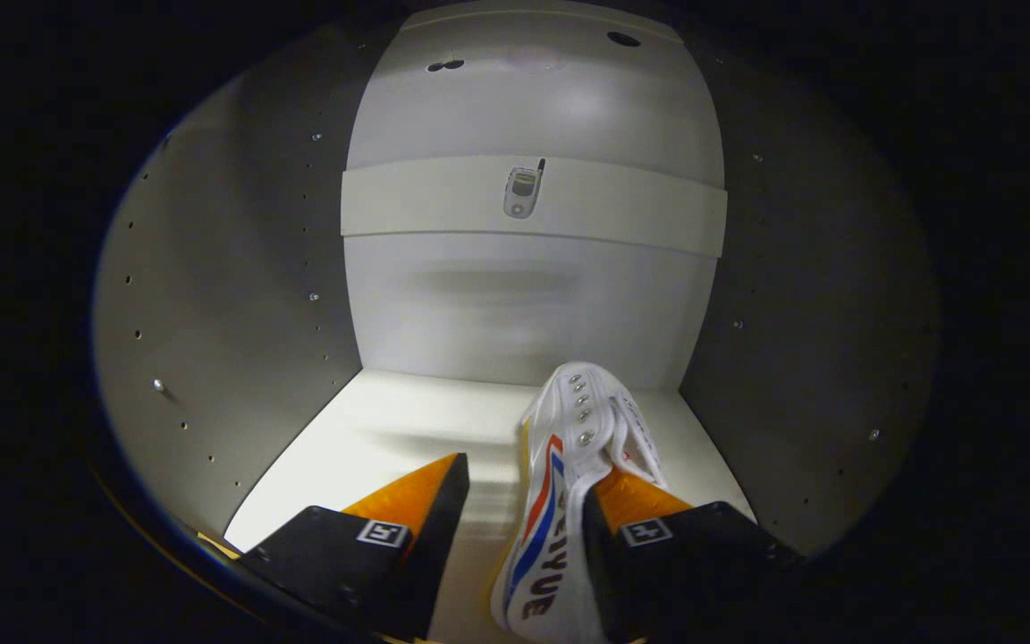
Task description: Open the shoe cabinet door, grab the shoes and put them into the shoe cabinet, then close the shoe cabinet door.
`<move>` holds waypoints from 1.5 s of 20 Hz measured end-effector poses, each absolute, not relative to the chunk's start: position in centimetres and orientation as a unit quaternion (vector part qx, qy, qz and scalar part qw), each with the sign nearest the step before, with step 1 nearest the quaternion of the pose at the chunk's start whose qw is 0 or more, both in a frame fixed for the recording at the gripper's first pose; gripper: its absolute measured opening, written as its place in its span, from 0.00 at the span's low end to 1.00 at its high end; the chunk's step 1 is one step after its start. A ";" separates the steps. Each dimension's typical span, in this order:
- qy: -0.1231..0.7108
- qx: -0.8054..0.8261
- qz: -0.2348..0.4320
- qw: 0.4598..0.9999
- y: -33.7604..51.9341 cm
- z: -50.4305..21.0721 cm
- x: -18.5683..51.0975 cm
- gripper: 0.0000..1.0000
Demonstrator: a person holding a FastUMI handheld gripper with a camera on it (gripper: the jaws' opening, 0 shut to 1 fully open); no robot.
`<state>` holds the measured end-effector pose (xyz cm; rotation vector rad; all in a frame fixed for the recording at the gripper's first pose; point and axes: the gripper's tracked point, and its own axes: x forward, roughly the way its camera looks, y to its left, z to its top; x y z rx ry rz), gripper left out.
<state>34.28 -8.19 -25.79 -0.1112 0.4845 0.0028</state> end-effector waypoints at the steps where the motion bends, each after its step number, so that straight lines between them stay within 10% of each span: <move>1: 0.236 -0.053 0.002 0.970 -8.1 -25.4 33.8 0.79; 6: 0.221 -0.046 -0.003 0.974 -7.9 -23.8 31.6 0.97; 30: 0.075 0.003 0.052 0.996 -4.5 -3.9 -3.0 0.98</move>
